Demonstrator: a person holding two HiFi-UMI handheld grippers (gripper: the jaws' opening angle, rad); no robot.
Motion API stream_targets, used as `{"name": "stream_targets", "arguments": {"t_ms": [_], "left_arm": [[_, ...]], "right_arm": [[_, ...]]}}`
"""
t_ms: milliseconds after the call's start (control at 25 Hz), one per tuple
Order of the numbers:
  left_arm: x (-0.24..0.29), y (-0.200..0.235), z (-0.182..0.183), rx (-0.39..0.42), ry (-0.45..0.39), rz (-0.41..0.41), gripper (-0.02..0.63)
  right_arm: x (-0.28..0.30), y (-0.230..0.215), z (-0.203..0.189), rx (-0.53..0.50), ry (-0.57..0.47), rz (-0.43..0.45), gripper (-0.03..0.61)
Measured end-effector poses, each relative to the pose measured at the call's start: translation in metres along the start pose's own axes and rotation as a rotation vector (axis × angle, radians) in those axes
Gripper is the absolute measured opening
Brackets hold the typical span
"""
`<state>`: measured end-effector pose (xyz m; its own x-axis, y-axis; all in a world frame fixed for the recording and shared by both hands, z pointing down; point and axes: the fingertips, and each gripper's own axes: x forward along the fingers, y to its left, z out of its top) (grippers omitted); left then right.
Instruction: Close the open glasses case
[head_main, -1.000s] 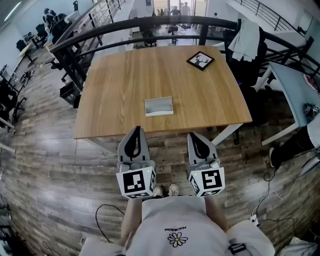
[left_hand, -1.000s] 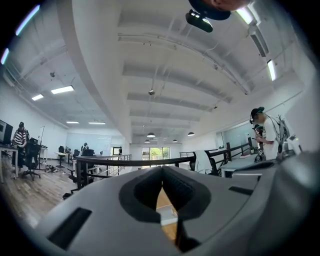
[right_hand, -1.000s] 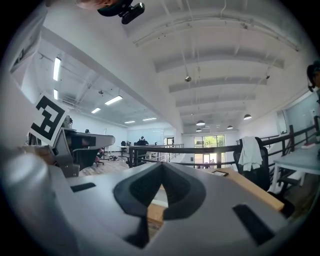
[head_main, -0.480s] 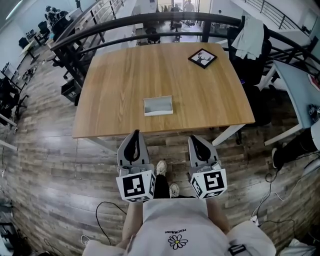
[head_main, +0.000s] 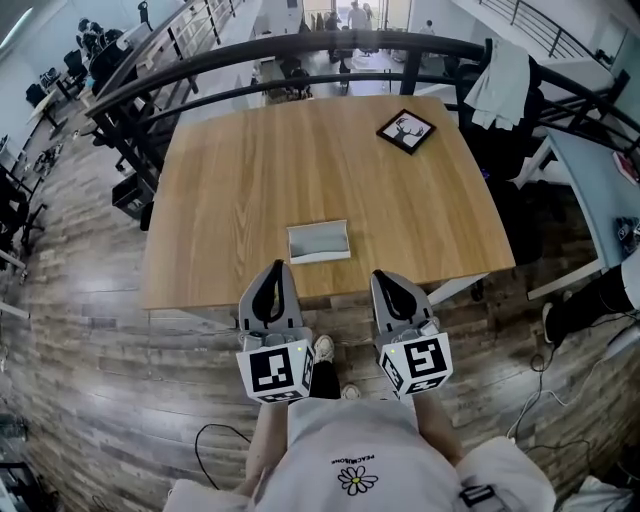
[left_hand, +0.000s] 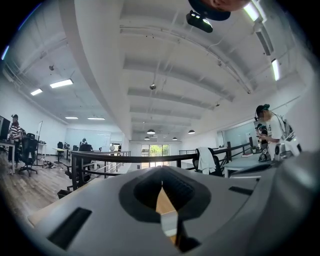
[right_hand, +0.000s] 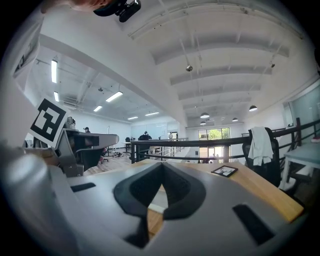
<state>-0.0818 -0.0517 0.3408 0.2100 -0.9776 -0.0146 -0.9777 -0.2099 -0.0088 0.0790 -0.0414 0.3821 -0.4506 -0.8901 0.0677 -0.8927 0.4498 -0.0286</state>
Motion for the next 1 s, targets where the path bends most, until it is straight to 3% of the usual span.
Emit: {"name": "stream_targets", "arguments": {"t_ms": [600, 1000], "left_arm": [[0.126, 0.070, 0.009, -0.022, -0.027, -0.061, 0.018], [0.153, 0.085, -0.017, -0.050, 0.044, -0.069, 0.018]], "right_arm": [[0.134, -0.025, 0.040, -0.052, -0.036, -0.064, 0.008], [0.169, -0.025, 0.029, -0.035, 0.007, -0.072, 0.009]]}}
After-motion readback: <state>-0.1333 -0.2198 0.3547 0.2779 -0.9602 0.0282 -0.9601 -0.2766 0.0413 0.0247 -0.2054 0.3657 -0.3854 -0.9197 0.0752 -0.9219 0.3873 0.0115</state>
